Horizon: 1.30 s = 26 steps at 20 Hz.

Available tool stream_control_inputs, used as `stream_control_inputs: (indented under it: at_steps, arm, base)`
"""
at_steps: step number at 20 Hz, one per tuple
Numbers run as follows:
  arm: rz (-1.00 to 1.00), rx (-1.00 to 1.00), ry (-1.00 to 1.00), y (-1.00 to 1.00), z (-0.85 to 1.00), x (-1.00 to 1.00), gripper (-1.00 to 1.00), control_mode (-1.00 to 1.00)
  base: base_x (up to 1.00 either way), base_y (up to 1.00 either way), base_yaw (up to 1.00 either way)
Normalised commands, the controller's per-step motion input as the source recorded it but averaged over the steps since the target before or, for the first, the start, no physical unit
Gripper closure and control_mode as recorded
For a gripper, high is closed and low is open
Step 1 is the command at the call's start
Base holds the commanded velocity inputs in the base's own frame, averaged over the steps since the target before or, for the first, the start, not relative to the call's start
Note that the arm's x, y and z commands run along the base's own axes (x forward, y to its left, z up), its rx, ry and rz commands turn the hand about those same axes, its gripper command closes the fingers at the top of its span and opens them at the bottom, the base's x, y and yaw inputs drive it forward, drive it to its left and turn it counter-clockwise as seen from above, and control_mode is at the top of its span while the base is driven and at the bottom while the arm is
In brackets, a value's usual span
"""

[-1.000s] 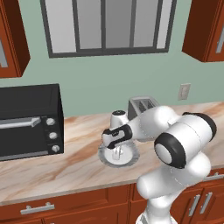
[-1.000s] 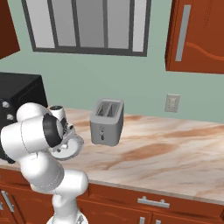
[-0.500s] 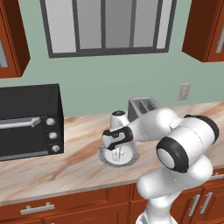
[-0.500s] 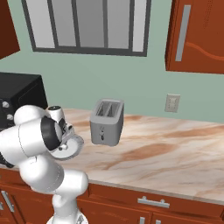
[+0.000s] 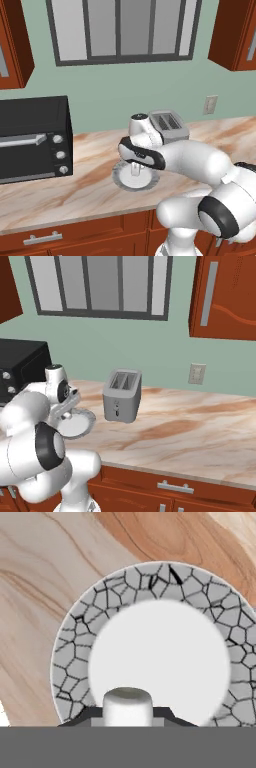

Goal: Pick up the marshmallow and place it in the cup of hot chocolate on the dining counter.

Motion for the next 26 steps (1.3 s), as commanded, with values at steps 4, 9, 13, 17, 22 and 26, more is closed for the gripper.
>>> stream_control_inputs:
  at_steps: [4,9,13,17,22,26]
  arm:
    - [-0.23,0.00,0.13,-0.16,1.00,-0.07,1.00,-1.00]
    - [-0.38,0.00,0.04,-0.48,1.00,-0.14,1.00,-1.00]
    - [-0.38,0.00,0.00,-0.48,0.78,-0.30,1.00,-1.00]
    - [-0.45,0.03,-0.03,-0.24,0.37,-0.29,1.00,-1.00]
    - [-0.35,0.07,-0.04,-0.05,0.25,-0.29,1.00,-1.00]
    - [-0.21,0.03,-0.01,-0.08,0.40,-0.26,1.00,-1.00]
  base:
    - [0.00,0.00,0.00]
    - [0.00,0.00,0.00]
    - [0.00,0.00,0.00]
    - [0.00,0.00,0.00]
    - [0.00,0.00,0.00]
    - [0.00,0.00,0.00]
